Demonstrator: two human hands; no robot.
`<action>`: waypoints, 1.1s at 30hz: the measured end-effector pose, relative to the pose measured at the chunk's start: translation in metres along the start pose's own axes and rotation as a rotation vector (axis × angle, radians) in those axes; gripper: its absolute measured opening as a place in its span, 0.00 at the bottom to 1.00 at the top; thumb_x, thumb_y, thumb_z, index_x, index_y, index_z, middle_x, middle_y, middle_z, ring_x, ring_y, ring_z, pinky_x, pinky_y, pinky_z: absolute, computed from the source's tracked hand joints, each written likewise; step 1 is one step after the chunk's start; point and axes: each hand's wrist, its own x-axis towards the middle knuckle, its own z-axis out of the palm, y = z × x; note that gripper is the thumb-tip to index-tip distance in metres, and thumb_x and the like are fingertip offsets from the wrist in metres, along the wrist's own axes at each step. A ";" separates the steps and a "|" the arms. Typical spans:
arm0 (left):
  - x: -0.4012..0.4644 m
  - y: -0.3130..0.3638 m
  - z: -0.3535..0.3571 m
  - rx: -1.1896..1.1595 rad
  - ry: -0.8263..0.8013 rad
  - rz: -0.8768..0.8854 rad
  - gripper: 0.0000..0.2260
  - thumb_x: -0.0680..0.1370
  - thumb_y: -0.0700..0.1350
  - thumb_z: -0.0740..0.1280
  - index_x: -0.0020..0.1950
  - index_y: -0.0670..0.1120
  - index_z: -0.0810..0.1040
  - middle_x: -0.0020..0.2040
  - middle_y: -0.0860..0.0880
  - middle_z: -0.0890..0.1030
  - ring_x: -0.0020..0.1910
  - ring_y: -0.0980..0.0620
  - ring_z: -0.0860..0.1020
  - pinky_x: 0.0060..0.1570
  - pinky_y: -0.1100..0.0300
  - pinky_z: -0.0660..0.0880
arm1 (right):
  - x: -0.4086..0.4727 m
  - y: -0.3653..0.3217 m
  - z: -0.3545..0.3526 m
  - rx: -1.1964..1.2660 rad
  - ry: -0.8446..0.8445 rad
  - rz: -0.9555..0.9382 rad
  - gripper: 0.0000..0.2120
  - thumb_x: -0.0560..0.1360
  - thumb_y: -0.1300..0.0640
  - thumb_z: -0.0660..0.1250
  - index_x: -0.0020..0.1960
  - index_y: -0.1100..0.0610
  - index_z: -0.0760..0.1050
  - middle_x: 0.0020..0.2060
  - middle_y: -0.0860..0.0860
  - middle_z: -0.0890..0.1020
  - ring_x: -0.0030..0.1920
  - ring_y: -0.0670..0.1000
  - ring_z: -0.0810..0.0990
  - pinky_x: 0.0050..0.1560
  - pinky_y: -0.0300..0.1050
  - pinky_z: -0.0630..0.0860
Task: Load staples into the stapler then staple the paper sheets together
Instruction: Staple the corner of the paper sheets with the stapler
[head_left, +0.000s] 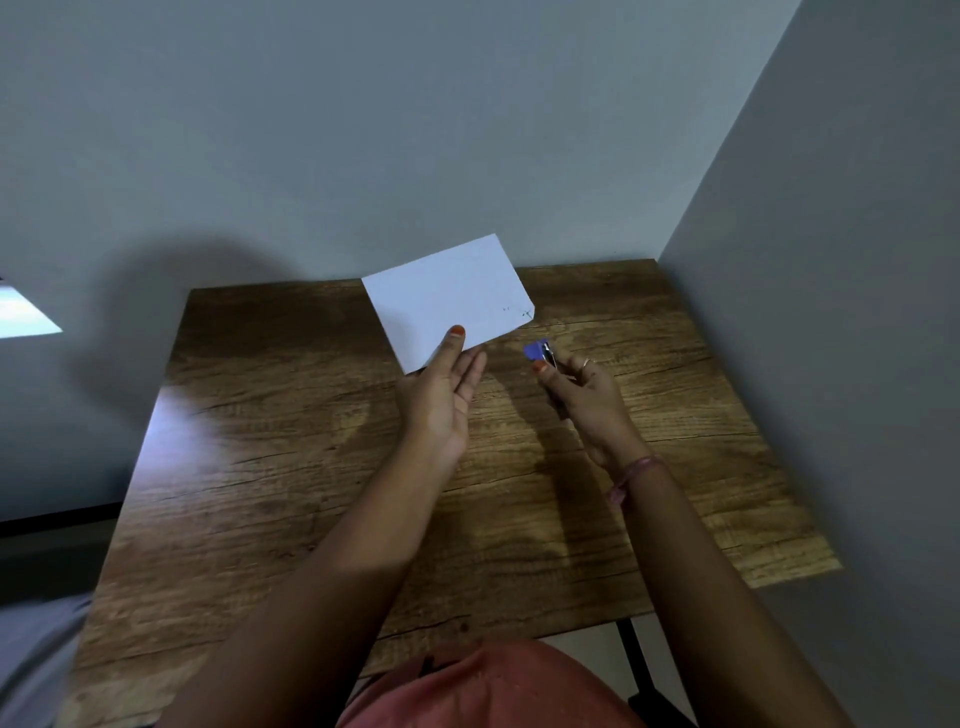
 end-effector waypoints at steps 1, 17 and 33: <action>0.001 0.001 -0.001 -0.007 0.006 -0.005 0.10 0.74 0.33 0.69 0.52 0.44 0.76 0.50 0.44 0.82 0.48 0.47 0.83 0.47 0.55 0.82 | 0.006 0.006 -0.002 -0.120 0.033 -0.037 0.11 0.76 0.59 0.67 0.58 0.57 0.78 0.45 0.49 0.82 0.43 0.42 0.78 0.44 0.39 0.73; 0.022 0.011 -0.011 -0.036 0.089 -0.005 0.11 0.73 0.33 0.70 0.51 0.45 0.75 0.51 0.44 0.81 0.46 0.47 0.83 0.46 0.54 0.82 | 0.050 0.047 0.032 -1.278 0.179 -0.034 0.25 0.81 0.48 0.56 0.73 0.60 0.61 0.65 0.60 0.69 0.65 0.59 0.67 0.62 0.53 0.70; -0.002 0.009 0.004 0.253 -0.324 -0.021 0.08 0.77 0.42 0.68 0.55 0.48 0.78 0.49 0.50 0.85 0.49 0.52 0.82 0.45 0.60 0.79 | -0.002 -0.044 0.062 0.331 -0.049 -0.003 0.07 0.76 0.57 0.68 0.49 0.61 0.79 0.46 0.59 0.82 0.48 0.54 0.80 0.47 0.46 0.77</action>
